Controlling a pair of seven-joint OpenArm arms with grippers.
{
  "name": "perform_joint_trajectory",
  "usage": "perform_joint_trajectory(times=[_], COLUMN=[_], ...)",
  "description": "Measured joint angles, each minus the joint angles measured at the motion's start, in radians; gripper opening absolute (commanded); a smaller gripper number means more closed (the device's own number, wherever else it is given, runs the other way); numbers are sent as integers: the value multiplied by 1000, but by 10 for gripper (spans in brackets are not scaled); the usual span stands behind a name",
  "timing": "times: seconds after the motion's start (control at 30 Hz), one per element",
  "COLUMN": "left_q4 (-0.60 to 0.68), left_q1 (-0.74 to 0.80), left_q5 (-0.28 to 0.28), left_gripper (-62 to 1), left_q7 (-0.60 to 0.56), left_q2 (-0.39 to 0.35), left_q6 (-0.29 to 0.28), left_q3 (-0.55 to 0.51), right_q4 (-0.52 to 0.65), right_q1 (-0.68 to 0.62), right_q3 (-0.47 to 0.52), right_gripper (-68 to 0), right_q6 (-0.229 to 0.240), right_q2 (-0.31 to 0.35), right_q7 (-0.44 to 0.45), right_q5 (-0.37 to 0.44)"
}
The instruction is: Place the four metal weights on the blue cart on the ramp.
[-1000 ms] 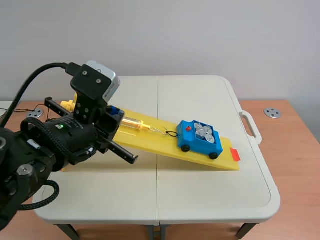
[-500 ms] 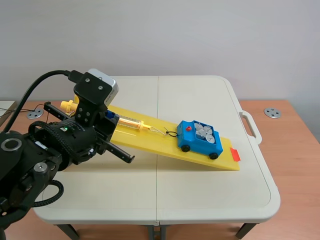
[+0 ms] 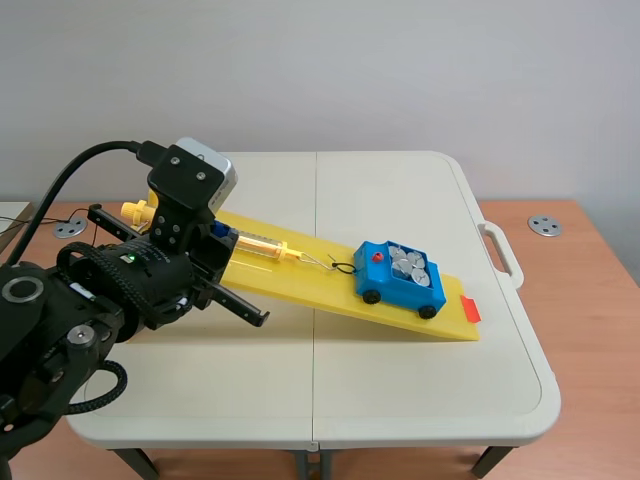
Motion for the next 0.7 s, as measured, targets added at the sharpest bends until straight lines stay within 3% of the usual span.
perform_joint_trajectory(times=[0.33, 0.43, 0.53, 0.7], left_q4=[1, 26, 89, 220], left_q1=[0, 12, 45, 145], left_q5=[-6, -18, -37, -63], left_gripper=[-557, -457, -333, -192], left_q7=[42, 83, 110, 113], left_q2=[0, -2, -9, -58], left_q6=[0, 0, 0, 0], left_q3=[0, 0, 0, 0], right_q4=[0, 0, 0, 0], right_q1=[67, 134, 212, 326], right_q3=[0, 0, 0, 0], right_gripper=[-474, -434, -357, -223], right_q6=[0, 0, 0, 0], right_q2=[0, 0, 0, 0], right_q7=[0, 1, 1, 0], right_q5=[0, 0, 6, 48])
